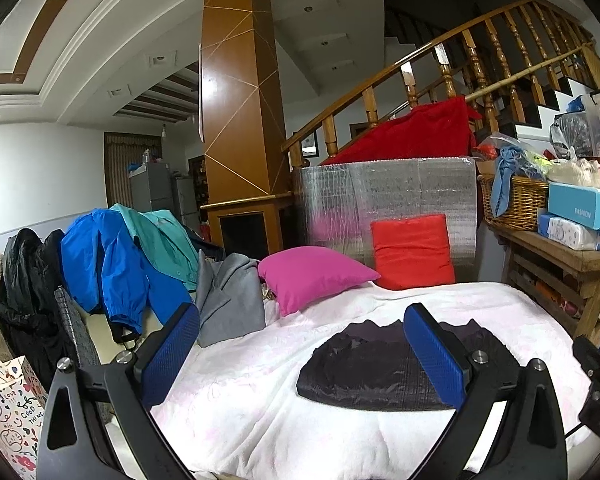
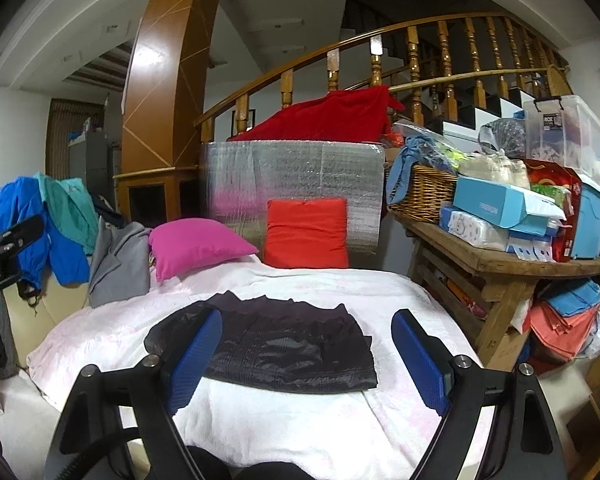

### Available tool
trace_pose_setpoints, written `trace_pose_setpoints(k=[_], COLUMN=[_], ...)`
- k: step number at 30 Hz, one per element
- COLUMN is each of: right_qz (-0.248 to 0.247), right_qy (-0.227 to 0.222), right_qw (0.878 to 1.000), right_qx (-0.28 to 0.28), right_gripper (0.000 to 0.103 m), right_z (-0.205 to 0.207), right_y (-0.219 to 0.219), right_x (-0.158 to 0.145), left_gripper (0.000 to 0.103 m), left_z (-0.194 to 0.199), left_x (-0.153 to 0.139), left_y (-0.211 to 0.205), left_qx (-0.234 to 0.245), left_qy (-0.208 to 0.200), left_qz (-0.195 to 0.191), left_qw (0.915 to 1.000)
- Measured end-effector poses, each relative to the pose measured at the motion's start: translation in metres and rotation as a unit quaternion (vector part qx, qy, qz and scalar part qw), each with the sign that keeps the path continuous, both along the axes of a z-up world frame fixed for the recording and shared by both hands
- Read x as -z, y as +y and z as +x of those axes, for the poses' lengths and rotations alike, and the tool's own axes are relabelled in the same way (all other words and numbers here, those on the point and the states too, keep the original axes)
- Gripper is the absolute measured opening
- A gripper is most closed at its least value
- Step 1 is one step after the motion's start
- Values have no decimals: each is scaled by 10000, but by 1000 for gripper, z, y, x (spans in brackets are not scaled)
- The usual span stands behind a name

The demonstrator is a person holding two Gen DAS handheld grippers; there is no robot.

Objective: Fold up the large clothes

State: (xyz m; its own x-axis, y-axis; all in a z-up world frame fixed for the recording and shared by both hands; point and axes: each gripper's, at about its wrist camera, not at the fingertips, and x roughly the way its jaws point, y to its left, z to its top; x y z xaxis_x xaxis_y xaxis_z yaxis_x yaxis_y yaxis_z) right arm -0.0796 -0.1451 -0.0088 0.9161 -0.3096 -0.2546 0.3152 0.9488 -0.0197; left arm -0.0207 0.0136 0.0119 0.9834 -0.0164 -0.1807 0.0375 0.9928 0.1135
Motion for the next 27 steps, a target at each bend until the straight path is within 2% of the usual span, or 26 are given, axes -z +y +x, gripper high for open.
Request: trace_pose_setpoints(k=[14,27], right_qz=[9,-26], right_qy=[424,535], right_qw=[9988,9982], right_qx=[-252,-275], right_gripper=[89,89], right_z=[38,90], right_y=[12,1], right_x=[21,17], left_gripper=[102,102], left_z=[17,64], left_x=[10,19], left_y=[10,5], left_qx=[-34,-140], left_qy=[196,489], left_qz=[-39,-15], left_qw=[9998,9987])
